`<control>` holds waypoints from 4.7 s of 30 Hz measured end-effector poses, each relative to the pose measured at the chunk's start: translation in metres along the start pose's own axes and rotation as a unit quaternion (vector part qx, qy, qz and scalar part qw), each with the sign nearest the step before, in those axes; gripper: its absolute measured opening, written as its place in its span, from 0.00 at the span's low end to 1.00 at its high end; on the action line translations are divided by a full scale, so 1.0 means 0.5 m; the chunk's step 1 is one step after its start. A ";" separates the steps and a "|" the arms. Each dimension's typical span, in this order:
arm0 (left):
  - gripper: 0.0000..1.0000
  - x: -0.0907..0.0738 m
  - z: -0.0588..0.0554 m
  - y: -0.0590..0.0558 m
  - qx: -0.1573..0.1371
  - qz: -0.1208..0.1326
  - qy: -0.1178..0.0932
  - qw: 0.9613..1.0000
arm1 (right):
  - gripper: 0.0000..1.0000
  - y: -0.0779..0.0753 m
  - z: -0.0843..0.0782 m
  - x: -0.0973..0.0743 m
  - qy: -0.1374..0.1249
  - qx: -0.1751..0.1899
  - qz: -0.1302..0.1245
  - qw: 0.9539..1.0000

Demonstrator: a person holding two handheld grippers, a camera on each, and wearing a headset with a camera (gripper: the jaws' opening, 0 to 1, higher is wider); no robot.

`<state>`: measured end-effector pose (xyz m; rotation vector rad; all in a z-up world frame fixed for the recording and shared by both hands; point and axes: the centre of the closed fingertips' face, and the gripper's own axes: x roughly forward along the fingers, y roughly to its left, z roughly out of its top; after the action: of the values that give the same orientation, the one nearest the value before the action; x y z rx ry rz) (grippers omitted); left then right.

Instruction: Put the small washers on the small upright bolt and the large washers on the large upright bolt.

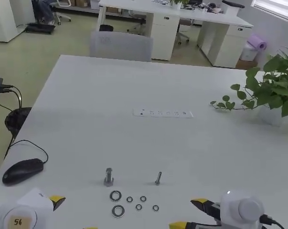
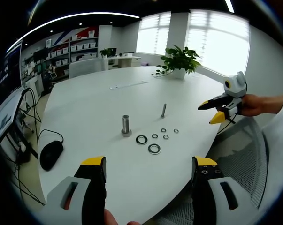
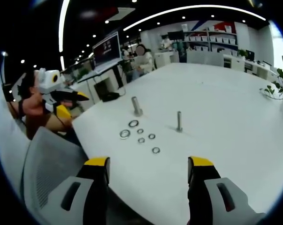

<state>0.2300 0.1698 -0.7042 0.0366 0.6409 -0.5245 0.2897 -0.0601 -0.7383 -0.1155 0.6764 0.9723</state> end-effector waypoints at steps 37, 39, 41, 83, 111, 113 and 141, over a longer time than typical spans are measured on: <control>0.73 -0.004 -0.001 -0.019 -0.007 0.016 0.004 1.000 | 0.43 -0.047 -0.029 0.136 0.142 -0.127 0.040 0.981; 0.73 -0.005 -0.001 -0.020 -0.008 0.016 0.003 1.000 | 0.42 -0.044 -0.032 0.141 0.150 -0.137 0.047 0.978; 0.73 -0.005 -0.002 -0.020 -0.008 0.017 0.003 1.000 | 0.39 -0.042 -0.035 0.146 0.159 -0.148 0.053 0.975; 0.72 0.004 0.001 -0.043 -0.007 0.012 -0.003 1.000 | 0.15 -0.032 -0.060 0.206 0.259 -0.306 0.112 0.909; 0.71 0.003 0.000 -0.029 -0.008 0.016 -0.004 1.000 | 0.13 -0.057 -0.028 0.169 0.211 -0.225 0.060 0.949; 0.71 0.003 0.000 -0.029 -0.009 0.016 -0.005 1.000 | 0.13 -0.061 -0.016 0.165 0.203 -0.218 0.055 0.953; 0.71 -0.001 0.010 -0.028 -0.009 0.019 -0.010 1.000 | 0.13 -0.143 0.140 0.179 0.190 -0.260 0.014 0.947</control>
<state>0.2258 0.1567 -0.6980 0.0267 0.6250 -0.4824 0.4135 -0.0099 -0.7491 -0.7773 0.7586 1.1509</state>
